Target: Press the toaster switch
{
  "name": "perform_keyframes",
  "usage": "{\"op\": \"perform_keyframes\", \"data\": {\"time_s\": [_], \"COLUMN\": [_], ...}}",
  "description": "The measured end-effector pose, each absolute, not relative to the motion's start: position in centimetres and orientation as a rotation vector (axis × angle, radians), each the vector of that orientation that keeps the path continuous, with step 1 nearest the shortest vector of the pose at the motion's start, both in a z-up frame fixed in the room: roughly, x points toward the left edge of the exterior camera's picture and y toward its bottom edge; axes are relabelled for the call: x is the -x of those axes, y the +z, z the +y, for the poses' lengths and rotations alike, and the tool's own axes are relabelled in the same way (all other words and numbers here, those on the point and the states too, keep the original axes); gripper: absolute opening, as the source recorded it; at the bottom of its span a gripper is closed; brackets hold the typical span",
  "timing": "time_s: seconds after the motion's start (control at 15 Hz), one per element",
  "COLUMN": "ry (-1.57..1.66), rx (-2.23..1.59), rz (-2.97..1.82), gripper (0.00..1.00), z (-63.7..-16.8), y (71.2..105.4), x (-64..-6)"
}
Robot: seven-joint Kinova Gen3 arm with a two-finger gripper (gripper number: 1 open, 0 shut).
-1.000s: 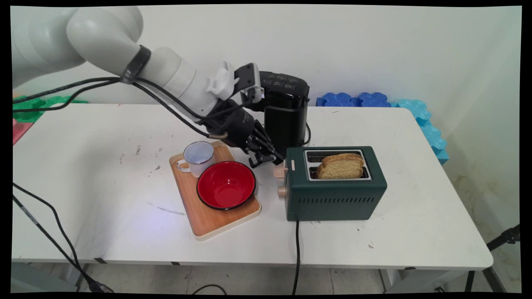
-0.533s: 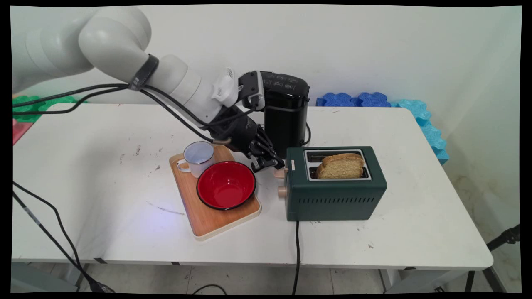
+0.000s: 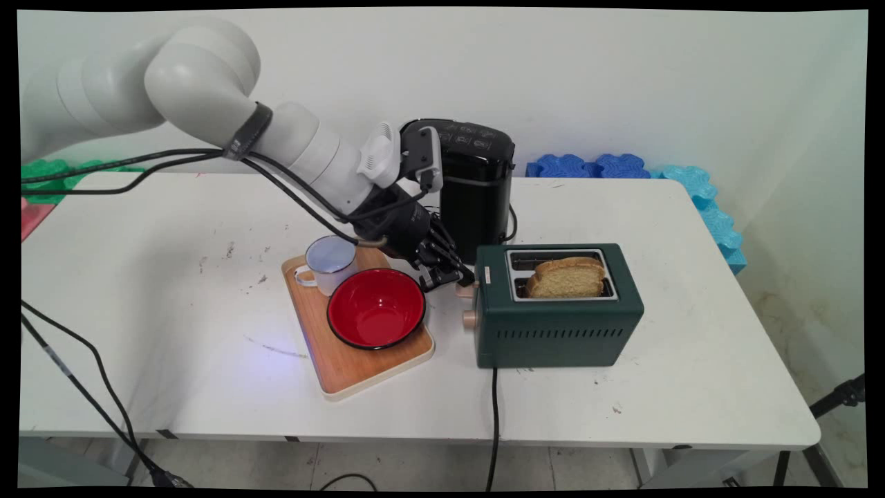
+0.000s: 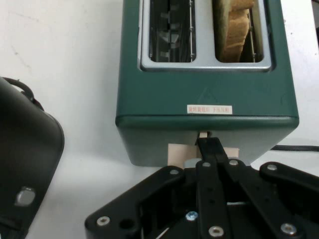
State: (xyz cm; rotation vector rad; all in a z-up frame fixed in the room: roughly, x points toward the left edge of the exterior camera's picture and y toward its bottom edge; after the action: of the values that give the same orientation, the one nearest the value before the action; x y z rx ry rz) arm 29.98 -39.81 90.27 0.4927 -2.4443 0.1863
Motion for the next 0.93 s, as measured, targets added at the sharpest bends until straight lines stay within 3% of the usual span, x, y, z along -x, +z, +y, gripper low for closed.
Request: {"op": "perform_keyframes", "data": {"time_s": [0.93], "ry": [0.187], "rx": [-0.483], "rz": [-2.458], "gripper": [0.00], "z": [-39.9], "y": [88.4], "x": [-30.5]}}
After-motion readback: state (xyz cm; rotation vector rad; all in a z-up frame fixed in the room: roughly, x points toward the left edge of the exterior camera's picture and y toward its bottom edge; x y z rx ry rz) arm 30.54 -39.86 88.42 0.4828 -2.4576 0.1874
